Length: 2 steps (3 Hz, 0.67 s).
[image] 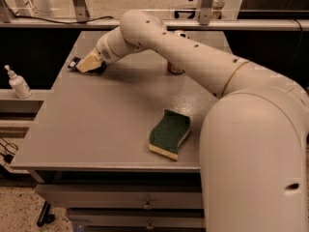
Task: Pick rxbar blueberry
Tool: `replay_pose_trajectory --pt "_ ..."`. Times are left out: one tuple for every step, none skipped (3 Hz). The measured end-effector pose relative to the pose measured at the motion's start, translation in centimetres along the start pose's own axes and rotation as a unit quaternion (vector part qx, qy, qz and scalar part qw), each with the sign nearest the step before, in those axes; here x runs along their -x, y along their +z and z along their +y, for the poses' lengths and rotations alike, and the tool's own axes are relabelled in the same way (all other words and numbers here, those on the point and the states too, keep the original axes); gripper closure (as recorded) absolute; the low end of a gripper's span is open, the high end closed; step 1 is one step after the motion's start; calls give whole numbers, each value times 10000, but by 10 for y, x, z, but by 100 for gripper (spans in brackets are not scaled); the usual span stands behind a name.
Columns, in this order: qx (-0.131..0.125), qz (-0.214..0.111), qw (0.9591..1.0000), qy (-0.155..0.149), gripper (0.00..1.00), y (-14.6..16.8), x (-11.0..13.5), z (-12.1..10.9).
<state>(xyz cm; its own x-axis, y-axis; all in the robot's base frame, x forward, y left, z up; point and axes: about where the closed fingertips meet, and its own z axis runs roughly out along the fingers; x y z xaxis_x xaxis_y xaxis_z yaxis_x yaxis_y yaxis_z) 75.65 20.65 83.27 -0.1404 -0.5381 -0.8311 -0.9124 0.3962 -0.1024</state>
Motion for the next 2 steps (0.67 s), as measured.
replay_pose_trajectory --pt "0 0 10000 0 35 0 0 0" --pt "-1 -1 10000 -1 13 0 0 0"
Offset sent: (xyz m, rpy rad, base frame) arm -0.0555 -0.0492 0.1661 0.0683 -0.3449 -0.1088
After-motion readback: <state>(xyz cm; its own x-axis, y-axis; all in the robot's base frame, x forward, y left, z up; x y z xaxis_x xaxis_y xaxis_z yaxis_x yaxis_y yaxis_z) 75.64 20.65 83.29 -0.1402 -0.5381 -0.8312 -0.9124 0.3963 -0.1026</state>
